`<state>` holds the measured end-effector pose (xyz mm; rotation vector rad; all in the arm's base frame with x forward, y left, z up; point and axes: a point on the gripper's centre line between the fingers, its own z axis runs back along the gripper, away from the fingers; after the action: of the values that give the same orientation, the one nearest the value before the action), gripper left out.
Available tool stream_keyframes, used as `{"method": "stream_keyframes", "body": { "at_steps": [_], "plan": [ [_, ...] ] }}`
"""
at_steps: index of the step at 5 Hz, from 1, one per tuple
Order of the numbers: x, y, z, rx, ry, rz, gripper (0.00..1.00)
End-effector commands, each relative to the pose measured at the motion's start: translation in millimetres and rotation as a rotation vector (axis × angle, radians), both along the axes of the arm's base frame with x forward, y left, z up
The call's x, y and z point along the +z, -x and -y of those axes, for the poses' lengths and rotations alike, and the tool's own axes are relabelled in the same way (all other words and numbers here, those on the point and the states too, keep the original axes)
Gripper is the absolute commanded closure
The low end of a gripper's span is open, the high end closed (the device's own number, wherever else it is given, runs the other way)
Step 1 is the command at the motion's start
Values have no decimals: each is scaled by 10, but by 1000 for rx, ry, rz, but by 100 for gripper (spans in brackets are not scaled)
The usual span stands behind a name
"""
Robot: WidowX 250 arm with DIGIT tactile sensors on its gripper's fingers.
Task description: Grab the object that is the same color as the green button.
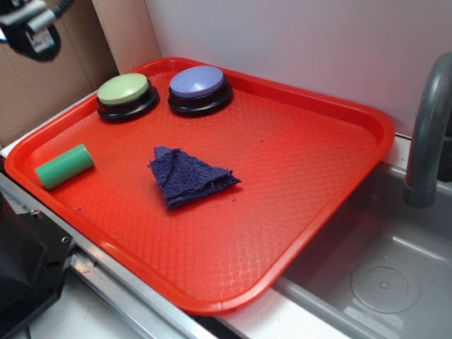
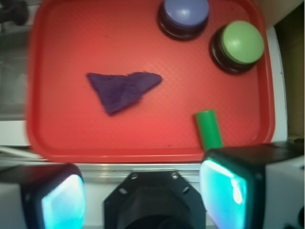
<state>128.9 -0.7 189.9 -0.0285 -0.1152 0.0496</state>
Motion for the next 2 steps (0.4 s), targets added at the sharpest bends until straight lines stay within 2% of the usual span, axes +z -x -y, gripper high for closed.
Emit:
{"method": "stream_keyframes", "body": {
  "at_steps": [1, 2],
  "plan": [
    [-626, -238, -308, -4, -31, 14, 0],
    [-914, -277, -457, -56, -21, 24, 0]
  ]
}}
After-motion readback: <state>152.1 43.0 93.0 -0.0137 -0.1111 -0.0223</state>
